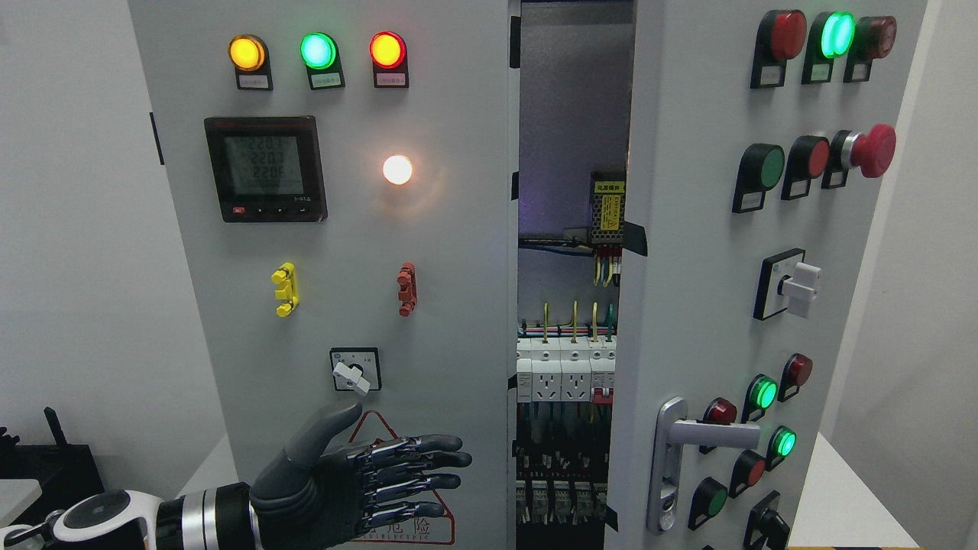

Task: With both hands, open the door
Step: 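Raise the left hand and reach toward the door's open gap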

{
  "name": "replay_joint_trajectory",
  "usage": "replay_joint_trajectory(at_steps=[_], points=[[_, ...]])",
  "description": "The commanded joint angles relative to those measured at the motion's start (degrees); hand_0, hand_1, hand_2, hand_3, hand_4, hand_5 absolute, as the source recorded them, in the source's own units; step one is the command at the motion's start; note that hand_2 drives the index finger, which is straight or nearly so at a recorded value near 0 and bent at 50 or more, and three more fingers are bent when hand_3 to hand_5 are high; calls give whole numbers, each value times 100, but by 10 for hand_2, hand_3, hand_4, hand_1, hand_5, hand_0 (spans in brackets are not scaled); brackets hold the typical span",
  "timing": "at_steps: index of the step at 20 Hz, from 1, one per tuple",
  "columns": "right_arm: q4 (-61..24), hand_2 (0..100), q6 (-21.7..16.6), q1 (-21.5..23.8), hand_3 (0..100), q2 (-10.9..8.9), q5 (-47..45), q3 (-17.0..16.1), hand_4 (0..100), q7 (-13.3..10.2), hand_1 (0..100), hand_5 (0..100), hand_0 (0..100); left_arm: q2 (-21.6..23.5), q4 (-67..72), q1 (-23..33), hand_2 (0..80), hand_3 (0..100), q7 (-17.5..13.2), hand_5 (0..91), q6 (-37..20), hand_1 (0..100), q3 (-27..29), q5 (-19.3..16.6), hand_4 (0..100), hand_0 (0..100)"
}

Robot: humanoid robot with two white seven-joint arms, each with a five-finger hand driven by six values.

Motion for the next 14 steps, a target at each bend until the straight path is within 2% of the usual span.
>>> replay_joint_trajectory(at_steps=[1,6,8,12,14], points=[[0,0,-2,0,0,0,-1,0,0,1,0,0,0,-182,3,-882,0,0,-10,0,1,0,-939,494,42,0],[0,0,6,0,0,0,-1,0,0,1,0,0,0,-199,12,-1287,0,0,-10,0,10,0,-1019,793,42,0],[0,0,-2,0,0,0,-1,0,0,10,0,0,0,-278,12,-1322,0,0,-2,0,10,0,-1037,794,42,0],[0,0,-2,0,0,0,-1,0,0,1,0,0,0,-559,169,-1366,0,0,-2,0,54,0,-1045,846,42,0],[0,0,-2,0,0,0,-1,0,0,1,0,0,0,-760,362,-1471,0,0,-2,0,89,0,-1045,1013,42,0]])
